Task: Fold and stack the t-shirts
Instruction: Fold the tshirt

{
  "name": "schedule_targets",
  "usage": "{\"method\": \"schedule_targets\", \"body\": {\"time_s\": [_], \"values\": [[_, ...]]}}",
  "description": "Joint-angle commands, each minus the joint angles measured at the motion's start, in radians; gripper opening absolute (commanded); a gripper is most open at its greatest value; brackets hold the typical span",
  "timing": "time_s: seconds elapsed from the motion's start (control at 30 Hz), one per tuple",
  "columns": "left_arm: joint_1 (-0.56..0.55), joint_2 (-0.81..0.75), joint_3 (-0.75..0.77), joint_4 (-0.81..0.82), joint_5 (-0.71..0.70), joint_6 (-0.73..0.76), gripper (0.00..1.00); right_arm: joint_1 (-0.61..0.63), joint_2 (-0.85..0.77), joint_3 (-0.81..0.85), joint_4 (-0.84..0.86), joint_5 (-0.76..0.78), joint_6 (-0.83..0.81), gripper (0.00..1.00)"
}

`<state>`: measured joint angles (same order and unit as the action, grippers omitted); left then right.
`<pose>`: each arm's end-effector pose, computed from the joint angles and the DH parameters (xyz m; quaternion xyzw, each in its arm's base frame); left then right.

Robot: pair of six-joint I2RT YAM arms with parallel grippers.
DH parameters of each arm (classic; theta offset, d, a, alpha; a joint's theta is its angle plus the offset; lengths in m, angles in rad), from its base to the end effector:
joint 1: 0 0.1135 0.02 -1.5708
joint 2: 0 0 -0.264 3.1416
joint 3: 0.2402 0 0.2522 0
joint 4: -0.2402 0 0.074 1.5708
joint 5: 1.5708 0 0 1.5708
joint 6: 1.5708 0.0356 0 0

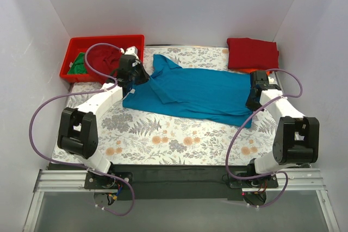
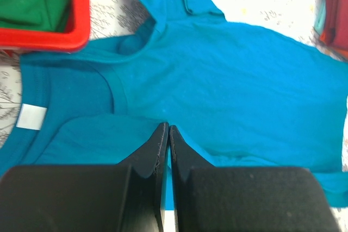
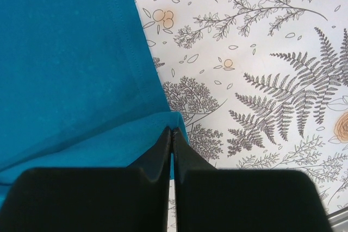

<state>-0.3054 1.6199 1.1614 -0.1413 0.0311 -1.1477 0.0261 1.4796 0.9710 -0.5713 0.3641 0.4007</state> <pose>0.3522 -0.1122 0.2607 -0.3549 0.8100 -0.3202 0.3396 0.2899 -0.0051 0.2149 0.2209 0.9291 -0.1210 0.2707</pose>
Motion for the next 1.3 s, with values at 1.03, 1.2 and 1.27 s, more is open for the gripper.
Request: {"method": "schedule_targets", "body": {"time_s": [1.03,1.2,1.27], "values": [[0.058,0.141,0.153,0.042,-0.068,0.060,0.00,-0.015,0.255,0.235,0.082,0.012,-0.075,0.01],[0.061,0.204,0.243,0.017,-0.062,0.066,0.26,-0.017,0.262,0.293,0.079,0.021,-0.097,0.34],[0.063,0.198,0.251,0.017,-0.066,0.065,0.67,-0.015,0.246,0.298,0.077,0.033,-0.099,0.56]]}}
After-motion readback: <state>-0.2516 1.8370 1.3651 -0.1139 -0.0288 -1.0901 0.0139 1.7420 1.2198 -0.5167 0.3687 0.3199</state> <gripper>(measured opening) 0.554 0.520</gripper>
